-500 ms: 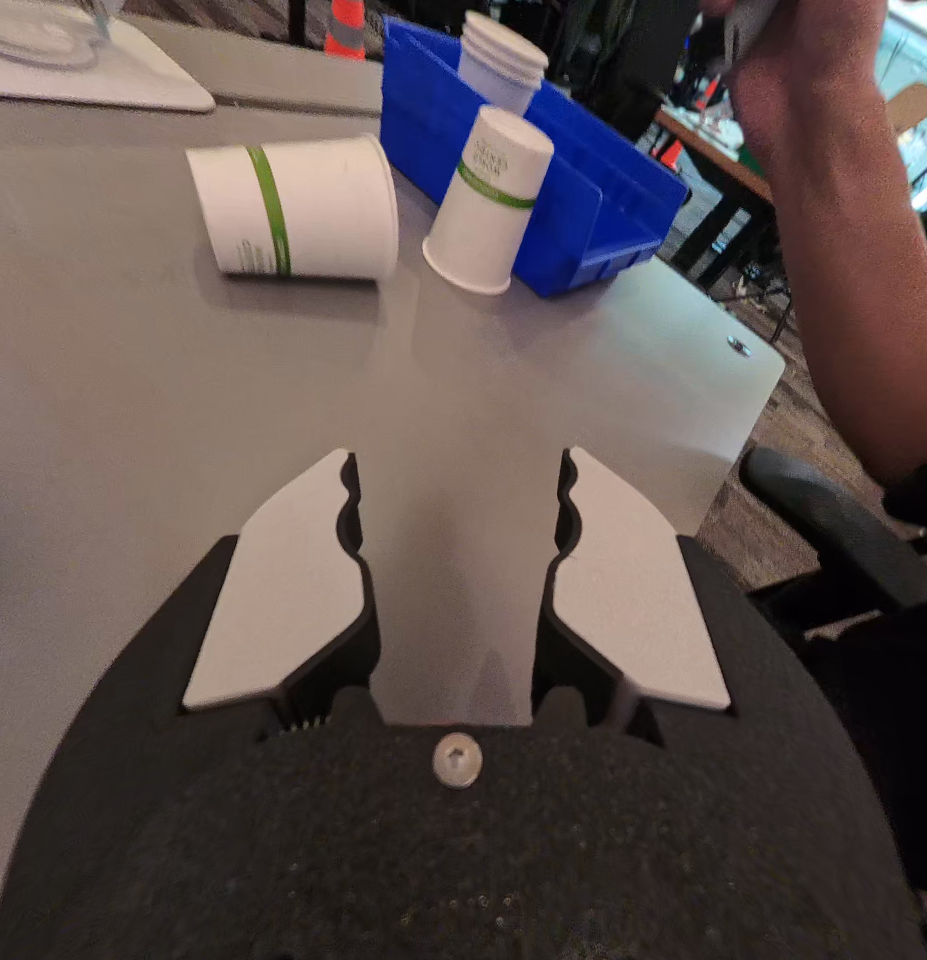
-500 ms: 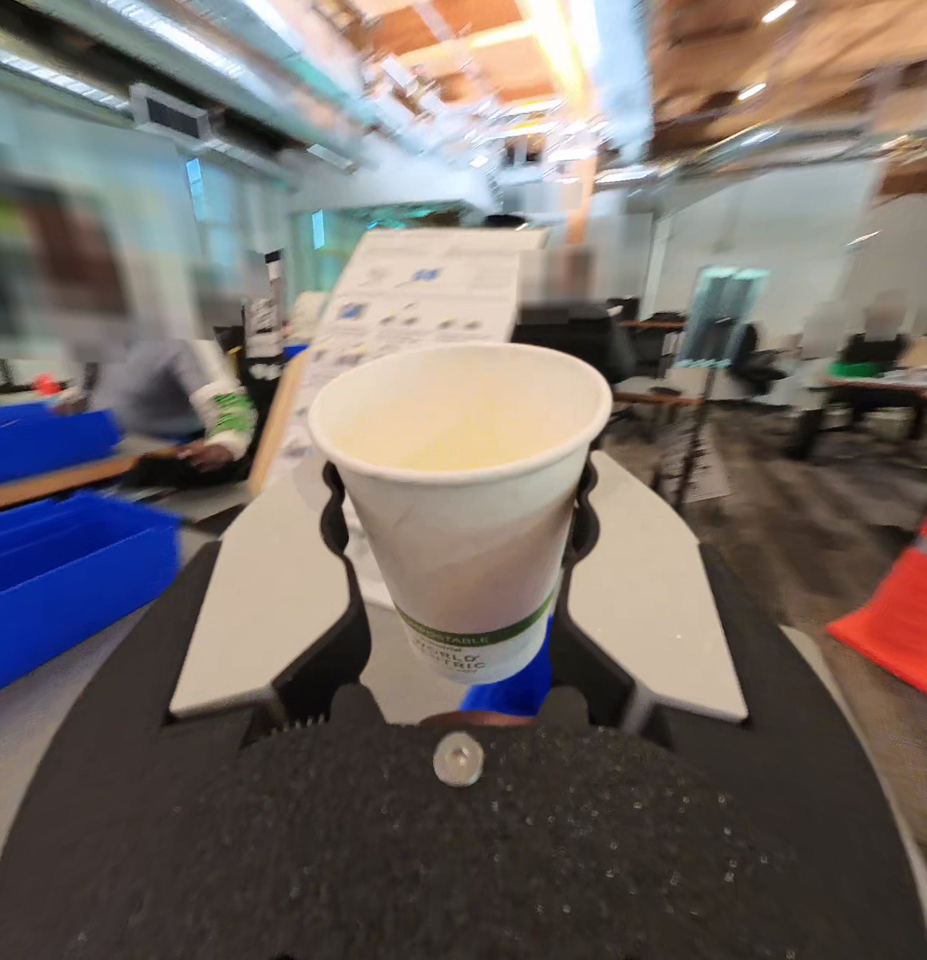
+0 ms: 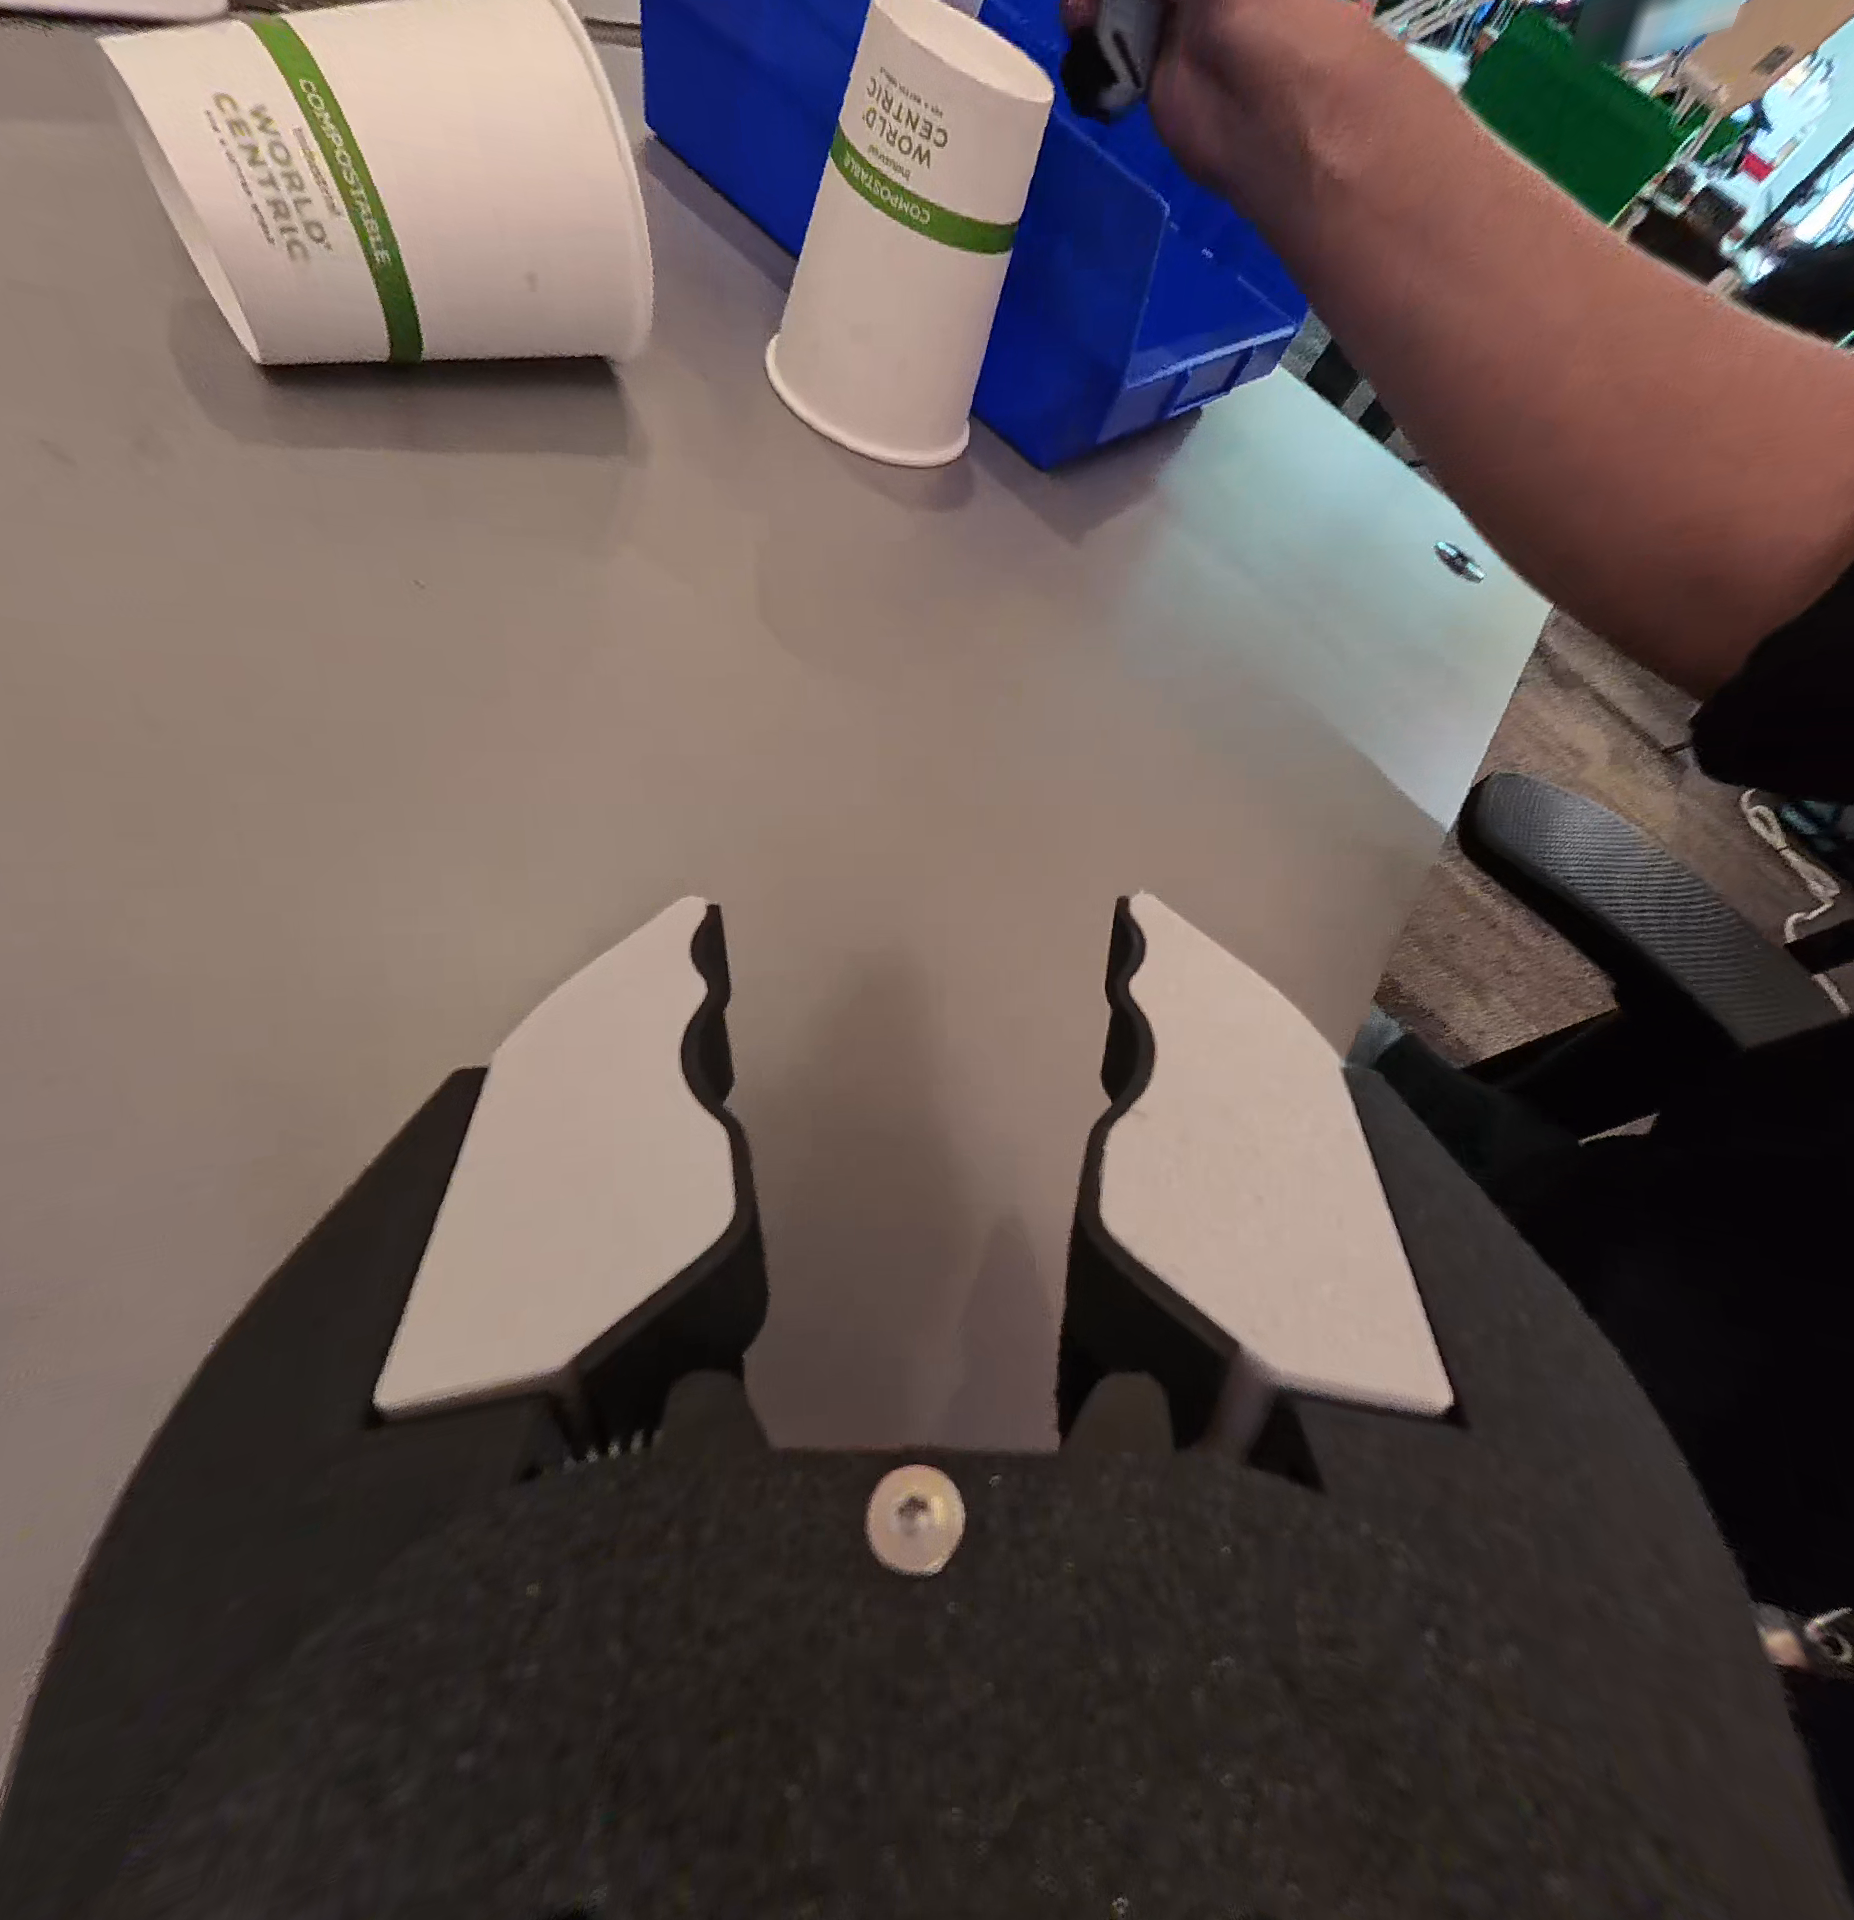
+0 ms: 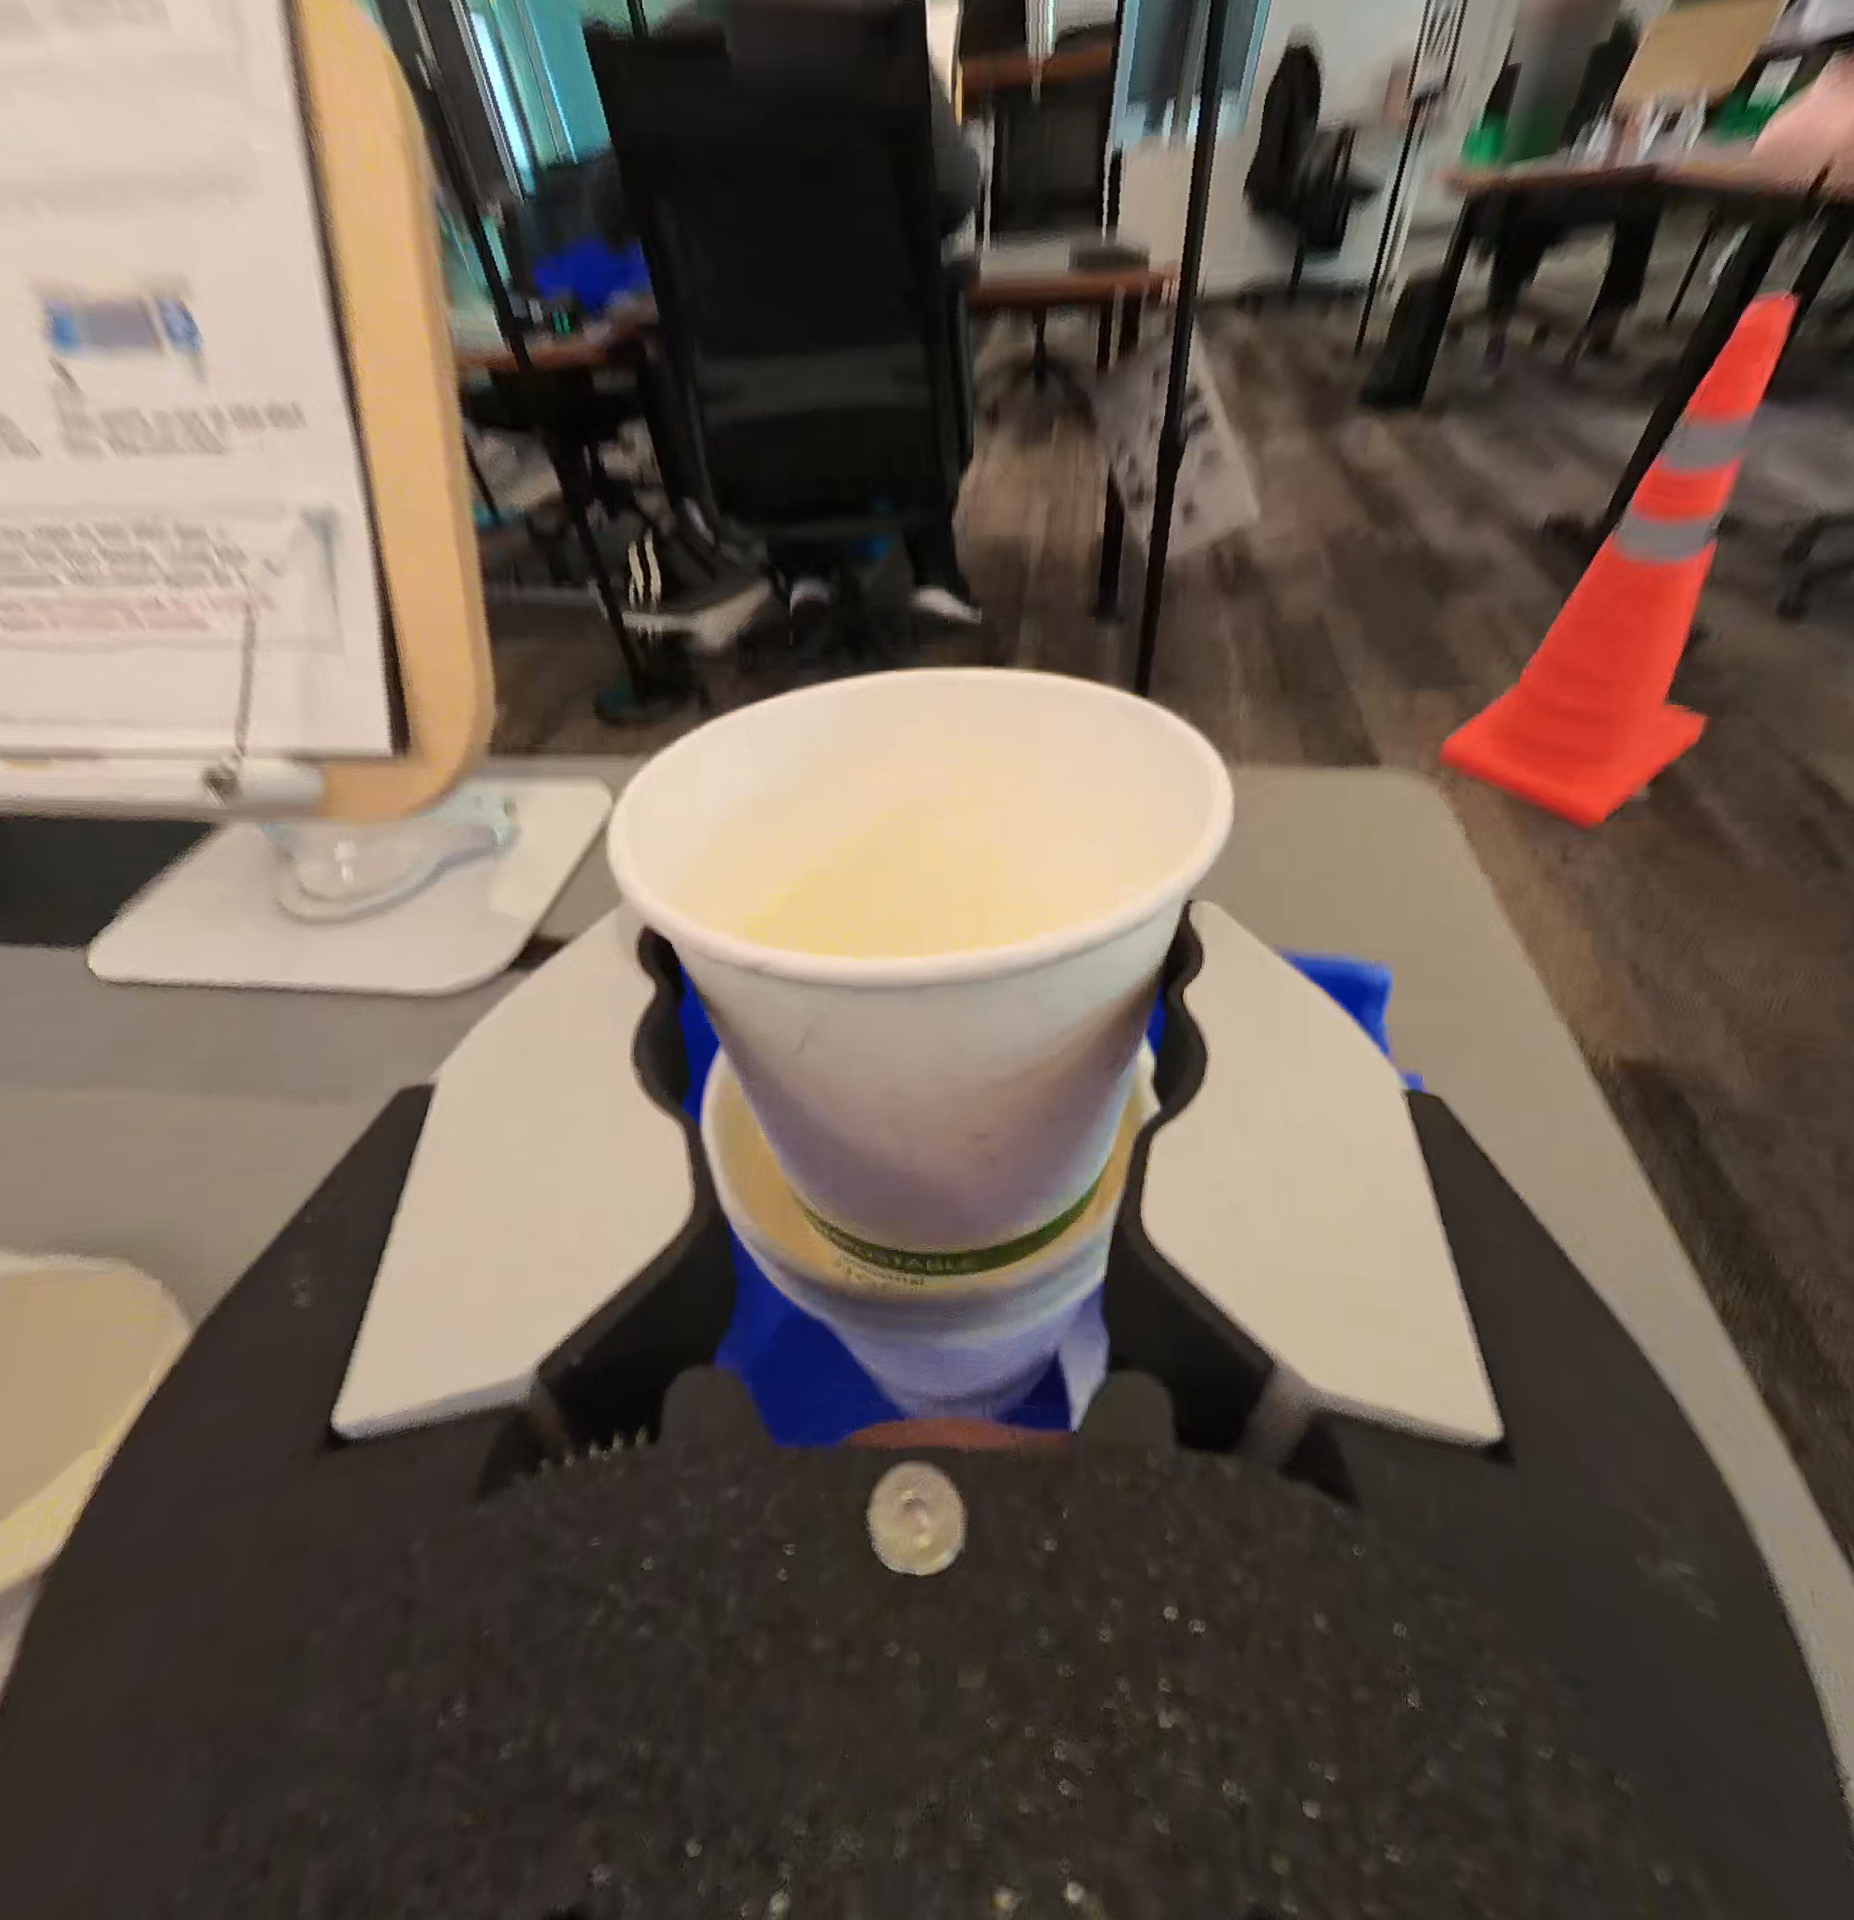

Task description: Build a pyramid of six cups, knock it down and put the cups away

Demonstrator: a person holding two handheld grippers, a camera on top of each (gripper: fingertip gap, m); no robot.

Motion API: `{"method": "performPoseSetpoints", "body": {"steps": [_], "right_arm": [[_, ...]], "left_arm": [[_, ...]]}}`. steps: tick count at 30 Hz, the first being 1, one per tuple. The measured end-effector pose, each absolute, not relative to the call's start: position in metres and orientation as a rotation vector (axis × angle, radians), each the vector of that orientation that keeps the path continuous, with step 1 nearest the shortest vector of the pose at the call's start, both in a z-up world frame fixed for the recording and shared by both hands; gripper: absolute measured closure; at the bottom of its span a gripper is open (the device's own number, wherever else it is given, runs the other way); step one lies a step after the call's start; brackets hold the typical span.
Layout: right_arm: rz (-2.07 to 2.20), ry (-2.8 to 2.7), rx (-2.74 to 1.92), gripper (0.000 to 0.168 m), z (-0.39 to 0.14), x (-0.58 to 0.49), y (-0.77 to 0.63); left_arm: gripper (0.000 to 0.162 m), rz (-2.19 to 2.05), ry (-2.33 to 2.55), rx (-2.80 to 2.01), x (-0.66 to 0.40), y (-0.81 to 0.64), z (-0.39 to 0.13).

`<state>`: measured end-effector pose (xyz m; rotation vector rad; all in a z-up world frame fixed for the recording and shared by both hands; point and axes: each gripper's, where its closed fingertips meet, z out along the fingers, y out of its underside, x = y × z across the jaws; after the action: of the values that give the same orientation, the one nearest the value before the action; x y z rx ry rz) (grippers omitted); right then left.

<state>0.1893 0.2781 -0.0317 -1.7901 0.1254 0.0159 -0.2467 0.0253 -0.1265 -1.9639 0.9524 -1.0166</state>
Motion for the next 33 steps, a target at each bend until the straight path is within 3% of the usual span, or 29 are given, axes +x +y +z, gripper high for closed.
{"method": "performPoseSetpoints", "body": {"steps": [6,12,16,20,25,33], "right_arm": [[0.078,0.086,-1.949,0.074,-0.06,0.18,0.261],[-0.001,-0.058,-1.801,0.075,0.004,0.157,0.208],[0.248,-0.209,-1.642,0.085,0.032,0.061,0.145],[0.641,-0.295,-1.569,0.098,-0.005,-0.062,0.085],[0.535,-0.385,-1.734,0.093,-0.1,-0.136,0.067],[0.465,-0.417,-1.798,0.095,-0.056,-0.128,0.142]], "left_arm": [[0.092,-1.007,0.975,-1.962,-0.246,0.025,-0.128],[0.091,-1.009,0.983,-1.968,-0.246,0.024,-0.129],[0.091,-1.01,0.975,-1.967,-0.247,0.025,-0.128],[0.092,-1.017,0.965,-1.969,-0.248,0.027,-0.128],[0.092,-1.02,0.927,-1.96,-0.253,0.031,-0.122],[0.093,-1.029,0.884,-1.944,-0.26,0.036,-0.113]]}}
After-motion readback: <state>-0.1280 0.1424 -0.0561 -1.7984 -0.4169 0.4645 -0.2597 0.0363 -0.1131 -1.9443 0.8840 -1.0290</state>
